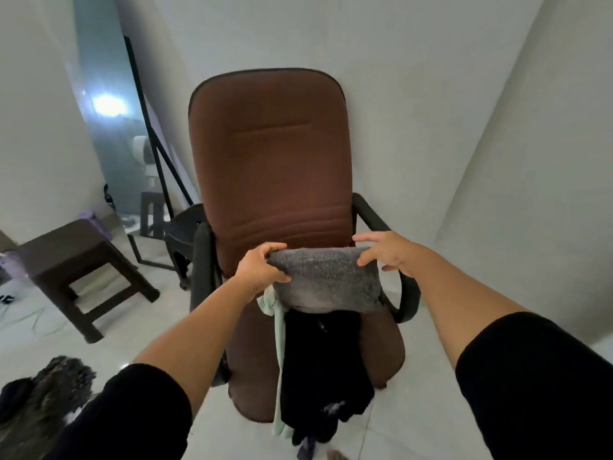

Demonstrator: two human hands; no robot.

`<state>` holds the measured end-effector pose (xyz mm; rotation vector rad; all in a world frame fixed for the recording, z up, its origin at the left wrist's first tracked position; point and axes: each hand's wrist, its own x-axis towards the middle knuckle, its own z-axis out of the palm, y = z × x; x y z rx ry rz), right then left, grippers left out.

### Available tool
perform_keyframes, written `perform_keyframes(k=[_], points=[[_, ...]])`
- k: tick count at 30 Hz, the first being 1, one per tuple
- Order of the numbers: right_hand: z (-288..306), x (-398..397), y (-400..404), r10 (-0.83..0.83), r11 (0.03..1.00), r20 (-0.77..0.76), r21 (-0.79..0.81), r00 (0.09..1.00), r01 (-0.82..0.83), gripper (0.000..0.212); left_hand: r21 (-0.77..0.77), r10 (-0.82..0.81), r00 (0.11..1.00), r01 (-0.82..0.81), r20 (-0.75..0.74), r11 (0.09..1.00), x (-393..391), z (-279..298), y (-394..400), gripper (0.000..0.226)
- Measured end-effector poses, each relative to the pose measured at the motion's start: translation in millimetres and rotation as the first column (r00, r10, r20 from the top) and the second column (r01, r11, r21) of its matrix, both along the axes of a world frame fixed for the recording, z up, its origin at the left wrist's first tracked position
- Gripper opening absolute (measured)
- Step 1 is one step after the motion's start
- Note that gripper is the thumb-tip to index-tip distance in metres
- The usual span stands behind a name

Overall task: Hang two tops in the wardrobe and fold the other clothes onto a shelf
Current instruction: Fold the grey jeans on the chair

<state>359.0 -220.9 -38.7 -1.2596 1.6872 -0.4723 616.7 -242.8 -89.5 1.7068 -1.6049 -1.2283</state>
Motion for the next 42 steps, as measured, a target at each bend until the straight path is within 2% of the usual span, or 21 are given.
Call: perform_keyframes(k=[3, 5, 9, 14, 17, 20, 25, 28, 30, 32, 34, 36, 38, 40, 42], points=[[-66.2, 12.6, 73.7, 0.083, 0.968, -0.113, 0.245, 0.990, -0.053, 0.058, 0.140, -0.117, 0.988, 0.102, 0.105, 0.985, 11.4, -68.0, 75.7, 0.062], [-102.8, 21.7, 117.7, 0.108, 0.939, -0.156, 0.340, 0.982, -0.050, 0.057, 0.205, -0.166, 0.976, 0.136, 0.138, 0.969, 18.7, -104.6, 120.7, 0.059], [-137.8, 35.2, 176.3, 0.157, 0.918, -0.178, 0.389, 0.971, -0.077, 0.052, 0.293, -0.193, 0.970, 0.144, 0.146, 0.945, 31.0, -148.2, 178.0, 0.054], [-143.8, 40.5, 184.5, 0.241, 0.912, -0.253, 0.388, 0.937, -0.130, 0.046, 0.339, -0.250, 0.959, 0.192, 0.135, 0.921, 39.0, -149.2, 184.0, 0.047], [-137.0, 35.4, 168.1, 0.209, 0.937, -0.253, 0.328, 0.945, -0.119, 0.047, 0.265, -0.232, 0.965, 0.193, 0.124, 0.945, 35.8, -135.2, 166.7, 0.045], [-130.0, 24.6, 134.5, 0.117, 0.977, -0.207, 0.201, 0.971, -0.075, 0.043, 0.164, -0.166, 0.983, 0.151, 0.080, 0.975, 27.4, -123.4, 133.5, 0.046], [-126.0, 6.6, 50.5, -0.060, 0.998, -0.128, -0.033, 0.990, 0.056, 0.025, 0.007, 0.032, 0.999, -0.032, -0.017, 0.999, -0.2, -111.4, 61.4, 0.043], [-137.5, -0.6, -4.8, -0.133, 0.987, -0.113, -0.109, 0.985, 0.121, 0.027, -0.028, 0.130, 0.990, -0.132, -0.049, 0.991, -21.8, -114.0, 6.8, 0.043], [-152.9, -3.5, -37.8, -0.084, 0.994, -0.124, -0.085, 0.989, 0.074, 0.046, -0.050, 0.183, 0.983, -0.184, -0.018, 0.982, -34.0, -122.6, -28.3, 0.045], [-175.6, -5.4, -66.4, -0.018, 1.000, -0.073, -0.019, 0.997, 0.016, 0.071, -0.061, 0.219, 0.974, -0.216, 0.057, 0.975, -43.2, -137.8, -57.4, 0.047], [-206.6, -5.1, -91.8, 0.036, 0.999, -0.116, 0.017, 0.993, -0.034, 0.087, -0.016, 0.178, 0.982, -0.177, 0.068, 0.984, -49.1, -160.6, -81.0, 0.058], [-240.9, -3.0, -111.4, 0.118, 0.993, -0.289, 0.051, 0.950, -0.108, 0.089, 0.044, 0.077, 0.996, -0.080, 0.055, 0.996, -54.0, -189.7, -99.6, 0.076], [-272.3, 1.3, -122.3, 0.219, 0.975, -0.413, 0.120, 0.884, -0.186, 0.081, 0.109, -0.032, 0.989, 0.017, 0.143, 0.994, -57.1, -222.5, -112.6, 0.094], [-301.0, 6.6, -128.0, 0.293, 0.953, -0.430, 0.203, 0.854, -0.225, 0.074, 0.216, -0.089, 0.961, 0.031, 0.262, 0.976, -56.9, -253.7, -119.5, 0.103], [-325.9, 12.0, -130.1, 0.330, 0.934, -0.412, 0.273, 0.850, -0.230, 0.071, 0.345, -0.089, 0.941, -0.030, 0.325, 0.938, -53.4, -280.2, -119.2, 0.103]])
